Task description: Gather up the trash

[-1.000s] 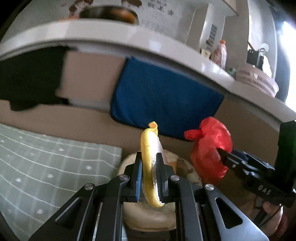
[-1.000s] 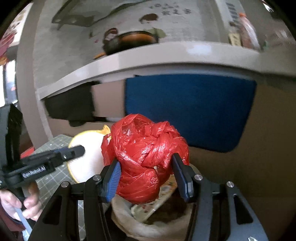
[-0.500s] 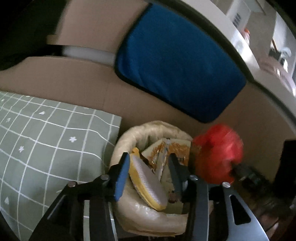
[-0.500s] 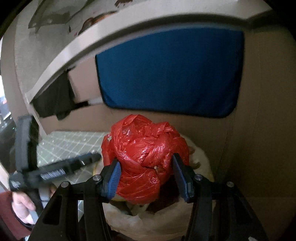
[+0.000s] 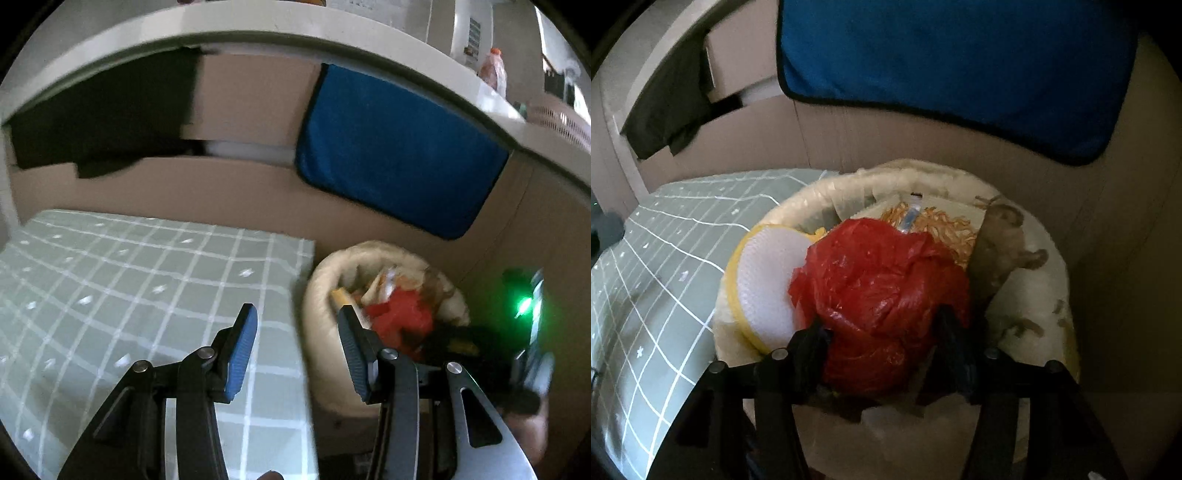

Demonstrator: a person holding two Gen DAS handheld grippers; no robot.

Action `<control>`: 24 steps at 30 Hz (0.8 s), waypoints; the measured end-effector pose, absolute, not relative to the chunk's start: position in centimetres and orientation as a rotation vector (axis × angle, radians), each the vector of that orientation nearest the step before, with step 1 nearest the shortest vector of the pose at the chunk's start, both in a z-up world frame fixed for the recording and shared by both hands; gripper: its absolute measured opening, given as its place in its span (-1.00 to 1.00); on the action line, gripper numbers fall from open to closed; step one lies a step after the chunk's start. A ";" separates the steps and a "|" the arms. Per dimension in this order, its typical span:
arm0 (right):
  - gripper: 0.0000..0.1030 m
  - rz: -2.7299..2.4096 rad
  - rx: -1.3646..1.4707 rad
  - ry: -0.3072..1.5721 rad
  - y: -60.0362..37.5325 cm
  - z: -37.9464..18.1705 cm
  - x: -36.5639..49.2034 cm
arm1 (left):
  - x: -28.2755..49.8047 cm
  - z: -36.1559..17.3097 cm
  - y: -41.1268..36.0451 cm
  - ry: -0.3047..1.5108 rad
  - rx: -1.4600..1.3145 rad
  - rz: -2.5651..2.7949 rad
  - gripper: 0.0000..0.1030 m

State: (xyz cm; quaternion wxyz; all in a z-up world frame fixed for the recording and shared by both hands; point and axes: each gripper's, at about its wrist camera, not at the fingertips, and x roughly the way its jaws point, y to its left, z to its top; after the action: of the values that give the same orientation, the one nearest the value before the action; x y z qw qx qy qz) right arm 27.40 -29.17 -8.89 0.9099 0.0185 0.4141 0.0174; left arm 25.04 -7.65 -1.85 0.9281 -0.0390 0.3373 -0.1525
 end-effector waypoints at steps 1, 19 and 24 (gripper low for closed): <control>0.07 0.035 0.042 0.838 -29.2 -8.5 27.0 | 24.0 -1.9 -7.5 0.687 -0.058 -0.295 -0.09; 0.10 0.130 0.007 0.497 -23.0 1.4 7.5 | 6.1 0.9 -3.5 0.574 0.071 -0.080 -0.09; 0.10 0.149 -0.012 0.488 -21.1 0.9 4.0 | 3.3 1.9 -3.3 0.523 0.064 -0.014 -0.09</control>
State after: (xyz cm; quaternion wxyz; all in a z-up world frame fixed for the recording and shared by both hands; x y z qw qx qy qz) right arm 3.96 -21.07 0.92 0.9677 -0.0059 0.2411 0.0735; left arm 3.34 -3.31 1.94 0.9655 0.0317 0.2583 -0.0071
